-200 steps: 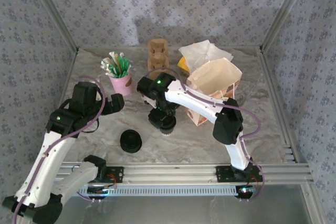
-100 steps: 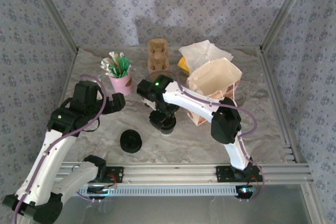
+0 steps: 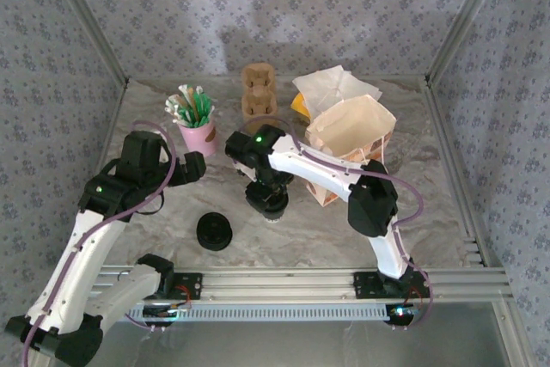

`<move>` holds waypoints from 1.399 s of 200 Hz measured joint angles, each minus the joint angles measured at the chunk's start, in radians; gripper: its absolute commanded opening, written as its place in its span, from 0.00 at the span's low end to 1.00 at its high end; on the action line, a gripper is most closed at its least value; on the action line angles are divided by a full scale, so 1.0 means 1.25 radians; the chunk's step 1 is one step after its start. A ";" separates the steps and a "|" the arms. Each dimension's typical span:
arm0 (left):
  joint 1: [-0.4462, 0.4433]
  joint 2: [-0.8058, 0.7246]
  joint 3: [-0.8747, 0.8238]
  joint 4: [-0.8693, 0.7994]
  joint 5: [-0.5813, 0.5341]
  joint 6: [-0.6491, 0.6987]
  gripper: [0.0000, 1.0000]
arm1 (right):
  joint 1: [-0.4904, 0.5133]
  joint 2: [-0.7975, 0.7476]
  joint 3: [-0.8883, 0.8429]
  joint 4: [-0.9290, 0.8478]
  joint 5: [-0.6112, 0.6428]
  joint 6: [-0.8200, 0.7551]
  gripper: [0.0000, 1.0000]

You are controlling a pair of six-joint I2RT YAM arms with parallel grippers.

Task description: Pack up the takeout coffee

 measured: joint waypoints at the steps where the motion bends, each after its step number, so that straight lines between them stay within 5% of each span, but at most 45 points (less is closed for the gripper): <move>1: 0.000 0.000 0.000 0.000 0.000 0.000 1.00 | 0.000 0.000 -0.001 0.001 0.000 0.000 0.75; 117: 0.005 0.023 0.002 0.005 0.000 0.013 1.00 | 0.000 -0.030 -0.062 0.050 0.005 0.021 0.71; 280: 0.010 0.008 0.072 -0.064 0.048 0.013 1.00 | -0.017 0.003 0.022 -0.031 0.000 0.085 0.86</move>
